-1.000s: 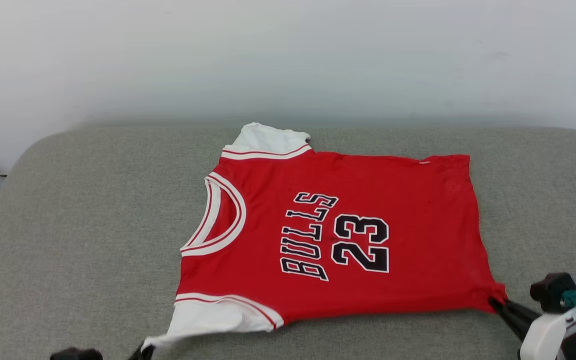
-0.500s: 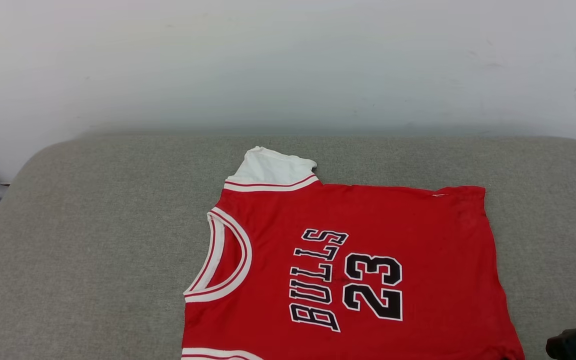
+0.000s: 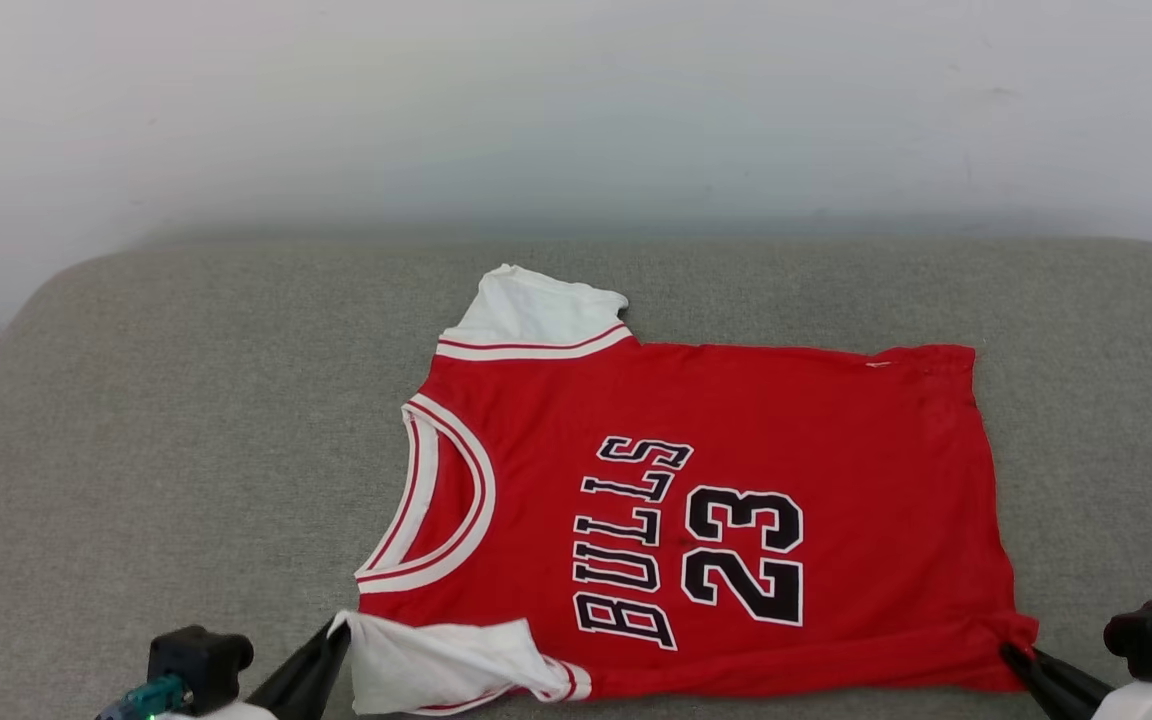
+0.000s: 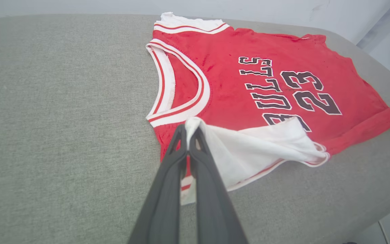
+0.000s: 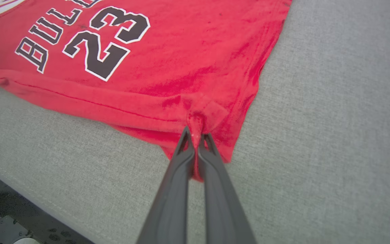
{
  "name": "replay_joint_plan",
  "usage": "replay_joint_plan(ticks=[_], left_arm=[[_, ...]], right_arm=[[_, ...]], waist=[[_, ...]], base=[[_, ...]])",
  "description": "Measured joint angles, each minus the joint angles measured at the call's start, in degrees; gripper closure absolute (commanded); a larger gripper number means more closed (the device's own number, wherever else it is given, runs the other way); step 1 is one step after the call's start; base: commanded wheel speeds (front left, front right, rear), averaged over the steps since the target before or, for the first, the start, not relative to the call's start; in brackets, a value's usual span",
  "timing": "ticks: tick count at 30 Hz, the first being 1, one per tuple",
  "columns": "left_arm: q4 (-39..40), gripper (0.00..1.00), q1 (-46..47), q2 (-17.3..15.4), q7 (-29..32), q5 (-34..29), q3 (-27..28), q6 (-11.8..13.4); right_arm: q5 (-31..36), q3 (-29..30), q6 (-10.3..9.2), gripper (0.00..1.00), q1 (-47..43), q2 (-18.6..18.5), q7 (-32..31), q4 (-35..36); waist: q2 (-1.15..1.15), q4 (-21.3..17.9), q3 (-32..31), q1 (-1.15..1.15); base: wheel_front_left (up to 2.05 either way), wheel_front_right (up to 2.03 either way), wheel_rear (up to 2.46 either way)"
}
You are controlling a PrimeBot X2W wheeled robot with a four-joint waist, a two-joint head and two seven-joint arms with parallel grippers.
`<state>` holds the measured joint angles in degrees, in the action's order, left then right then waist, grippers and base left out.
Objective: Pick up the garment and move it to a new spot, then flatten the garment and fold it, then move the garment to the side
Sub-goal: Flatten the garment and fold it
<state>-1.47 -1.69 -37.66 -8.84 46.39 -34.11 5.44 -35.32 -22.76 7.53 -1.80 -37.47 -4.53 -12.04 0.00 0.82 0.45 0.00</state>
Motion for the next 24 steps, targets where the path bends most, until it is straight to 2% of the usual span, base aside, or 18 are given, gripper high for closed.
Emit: replay_joint_plan(ticks=[14,24], left_arm=[[-14.2,1.00,19.7,3.7,-1.0,-3.4,0.2,-6.7],[-27.1,1.00,29.5,6.8,-2.9,-6.1,-1.2,-9.7]], right_arm=[[-0.9,1.0,0.00,1.00,8.1,1.6,-0.7,-0.6],[-1.1,-1.1,0.00,1.00,14.3,2.5,0.0,-3.9]], waist=[[0.00,-2.2,8.5,0.01],[0.00,-2.9,14.4,0.01]], base=[[0.00,0.00,0.00],[0.00,0.00,0.00]])
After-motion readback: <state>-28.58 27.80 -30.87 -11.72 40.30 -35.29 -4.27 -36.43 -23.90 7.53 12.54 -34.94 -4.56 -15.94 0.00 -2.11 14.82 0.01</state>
